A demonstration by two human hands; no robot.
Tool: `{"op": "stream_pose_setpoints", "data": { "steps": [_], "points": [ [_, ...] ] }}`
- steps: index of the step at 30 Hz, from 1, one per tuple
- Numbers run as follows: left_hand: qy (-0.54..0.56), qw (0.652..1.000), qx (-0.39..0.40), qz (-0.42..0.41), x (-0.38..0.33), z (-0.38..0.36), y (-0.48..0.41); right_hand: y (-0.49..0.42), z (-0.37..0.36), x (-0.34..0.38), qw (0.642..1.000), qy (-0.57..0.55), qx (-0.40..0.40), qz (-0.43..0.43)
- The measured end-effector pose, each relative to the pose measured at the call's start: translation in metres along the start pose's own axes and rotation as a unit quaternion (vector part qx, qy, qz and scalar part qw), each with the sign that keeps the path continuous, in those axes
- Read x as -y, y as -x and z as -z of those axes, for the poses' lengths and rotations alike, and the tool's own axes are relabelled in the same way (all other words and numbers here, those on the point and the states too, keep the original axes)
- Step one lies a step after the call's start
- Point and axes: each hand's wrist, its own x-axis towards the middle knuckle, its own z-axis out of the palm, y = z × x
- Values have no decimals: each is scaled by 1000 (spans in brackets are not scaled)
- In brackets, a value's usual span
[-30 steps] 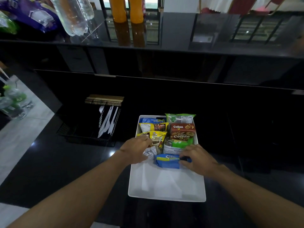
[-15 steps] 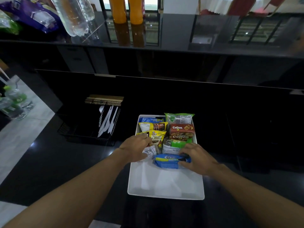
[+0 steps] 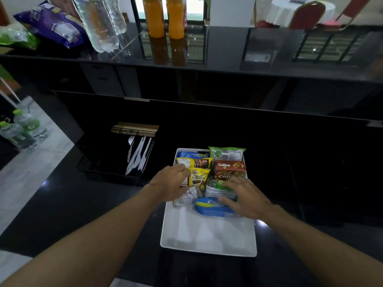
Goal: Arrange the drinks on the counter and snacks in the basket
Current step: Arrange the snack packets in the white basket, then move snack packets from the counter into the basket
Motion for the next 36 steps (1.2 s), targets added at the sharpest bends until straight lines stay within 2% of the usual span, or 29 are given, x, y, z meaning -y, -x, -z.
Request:
{"op": "stream_pose_setpoints", "data": {
  "steps": [8,13,25,31,36],
  "points": [
    [-25,998,-51,34,15,39,-2,-34,38,34,1000,18,-25,-1],
    [-56,995,-50,66,26,69,-1,-52,65,64,999,25,-37,3],
    [-52,989,-65,122,70,130,47,-84,110,137,1000,-9,-18,14],
    [-38,984,-69,160,99,167,78,-99,132,183,997,-18,-58,39],
    [-33,978,-109,177,118,197,98,-111,157,215,993,-26,-94,64]
  ]
}}
